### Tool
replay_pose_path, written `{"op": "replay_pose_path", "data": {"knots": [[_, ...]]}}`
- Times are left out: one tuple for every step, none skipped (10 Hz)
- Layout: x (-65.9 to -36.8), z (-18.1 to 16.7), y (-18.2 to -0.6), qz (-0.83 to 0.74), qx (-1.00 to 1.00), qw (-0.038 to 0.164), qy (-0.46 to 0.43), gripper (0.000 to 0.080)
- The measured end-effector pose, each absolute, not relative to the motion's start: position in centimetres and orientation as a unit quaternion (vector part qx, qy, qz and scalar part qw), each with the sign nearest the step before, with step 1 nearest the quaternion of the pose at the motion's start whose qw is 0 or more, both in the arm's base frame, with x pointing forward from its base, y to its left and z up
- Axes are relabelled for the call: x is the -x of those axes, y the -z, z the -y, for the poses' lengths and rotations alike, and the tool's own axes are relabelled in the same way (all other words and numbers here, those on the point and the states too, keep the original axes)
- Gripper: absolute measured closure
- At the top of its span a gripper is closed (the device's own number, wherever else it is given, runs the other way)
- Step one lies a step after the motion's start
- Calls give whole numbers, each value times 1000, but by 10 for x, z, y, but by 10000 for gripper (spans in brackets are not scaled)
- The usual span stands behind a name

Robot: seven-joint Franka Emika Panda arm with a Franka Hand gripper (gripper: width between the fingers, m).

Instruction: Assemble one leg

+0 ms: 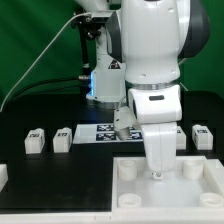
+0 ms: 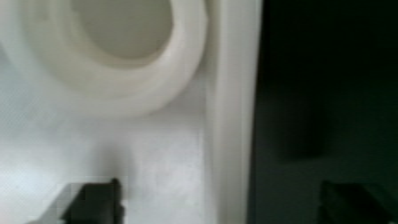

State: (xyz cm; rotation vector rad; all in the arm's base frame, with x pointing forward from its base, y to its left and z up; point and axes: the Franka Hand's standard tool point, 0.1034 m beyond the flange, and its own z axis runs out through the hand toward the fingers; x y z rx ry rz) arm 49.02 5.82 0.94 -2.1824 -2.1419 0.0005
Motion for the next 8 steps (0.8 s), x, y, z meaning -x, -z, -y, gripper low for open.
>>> {"op": "replay_pose_path", "data": {"knots": [[-490, -58, -9, 700, 713, 42, 0, 211], [-490, -58, -9, 699, 713, 42, 0, 163], [-490, -57, -9, 699, 714, 42, 0, 153], [-490, -57, -9, 699, 714, 42, 0, 153], [-490, -57, -9, 699, 714, 42, 0, 153], [-490, -57, -9, 699, 714, 42, 0, 151], [-490, -57, -9, 699, 714, 42, 0, 151], [-491, -57, -11, 690, 722, 41, 0, 151]]}}
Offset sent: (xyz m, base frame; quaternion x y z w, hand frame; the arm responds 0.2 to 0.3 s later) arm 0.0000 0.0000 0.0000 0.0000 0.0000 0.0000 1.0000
